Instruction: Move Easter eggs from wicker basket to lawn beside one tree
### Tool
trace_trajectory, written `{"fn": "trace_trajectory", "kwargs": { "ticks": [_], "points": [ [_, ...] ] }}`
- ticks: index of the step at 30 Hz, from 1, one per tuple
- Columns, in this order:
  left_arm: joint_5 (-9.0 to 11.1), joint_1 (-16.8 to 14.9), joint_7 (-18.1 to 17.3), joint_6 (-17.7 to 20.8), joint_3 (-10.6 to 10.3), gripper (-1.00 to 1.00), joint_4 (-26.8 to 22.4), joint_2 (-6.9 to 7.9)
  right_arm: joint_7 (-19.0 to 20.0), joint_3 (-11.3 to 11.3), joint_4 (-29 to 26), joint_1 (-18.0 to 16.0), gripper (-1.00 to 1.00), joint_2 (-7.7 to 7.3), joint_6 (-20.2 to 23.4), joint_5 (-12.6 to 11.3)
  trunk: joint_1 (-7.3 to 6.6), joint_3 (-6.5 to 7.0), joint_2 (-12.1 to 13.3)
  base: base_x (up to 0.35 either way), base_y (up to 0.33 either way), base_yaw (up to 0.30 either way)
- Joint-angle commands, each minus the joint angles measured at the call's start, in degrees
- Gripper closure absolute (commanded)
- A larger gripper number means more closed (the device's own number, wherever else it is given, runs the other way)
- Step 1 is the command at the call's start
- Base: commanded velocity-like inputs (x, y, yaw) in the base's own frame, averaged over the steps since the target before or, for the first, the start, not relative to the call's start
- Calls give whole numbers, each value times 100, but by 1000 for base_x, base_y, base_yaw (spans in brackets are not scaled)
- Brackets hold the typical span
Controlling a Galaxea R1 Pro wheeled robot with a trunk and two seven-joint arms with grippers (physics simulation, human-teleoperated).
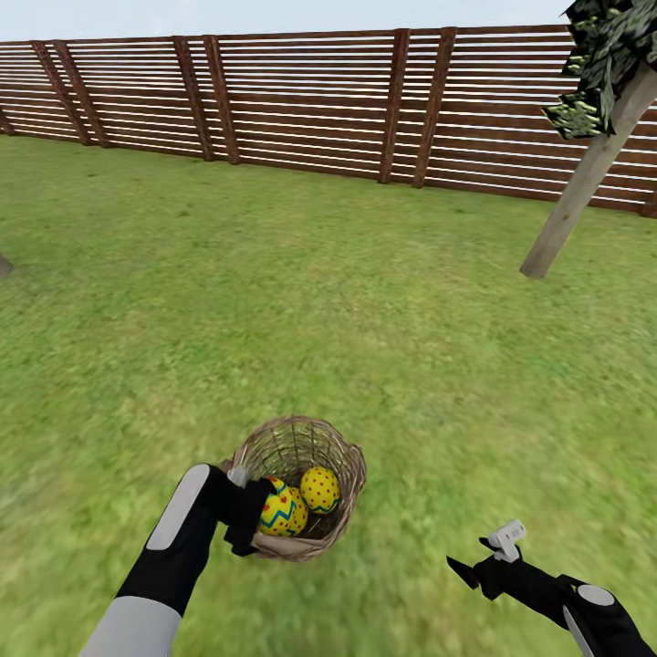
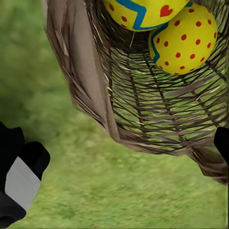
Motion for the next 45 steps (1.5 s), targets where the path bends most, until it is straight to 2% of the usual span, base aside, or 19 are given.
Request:
{"fn": "trace_trajectory", "kwargs": {
  "ticks": [1,5,7,14,17,22,34,45],
  "points": [
    [-3,-4,28,44,48,-100,-4,5,35,-13,-8,-2,-100,3,34,25,-1,-4,-2,0,0,0],
    [-7,-3,35,14,255,-100,-4,9,36,-11,-6,-2,-100,3,34,25,-1,-4,-2,0,0,0],
    [-11,-4,42,9,283,-100,-4,9,38,-12,-6,-2,-100,3,34,25,-1,-4,-2,0,0,0],
    [-19,-41,457,5,302,-100,-17,18,31,-11,-6,-2,-100,3,34,25,-1,-4,-2,0,0,0],
    [-21,-128,759,5,302,-100,-14,-16,30,-10,-6,-2,-100,3,34,25,-1,-4,-2,0,0,0],
    [-15,-265,963,5,302,-100,-13,-72,34,-10,-9,-2,-100,3,34,23,109,-94,-202,0,0,0],
    [3,-283,977,5,294,-100,9,-130,39,-3,-15,-2,-100,3,20,16,373,-314,-684,0,0,0],
    [-13,-283,960,5,294,-100,-2,-140,39,-1,-15,-2,-100,3,-63,16,614,-587,-1125,0,0,0]
  ]
}}
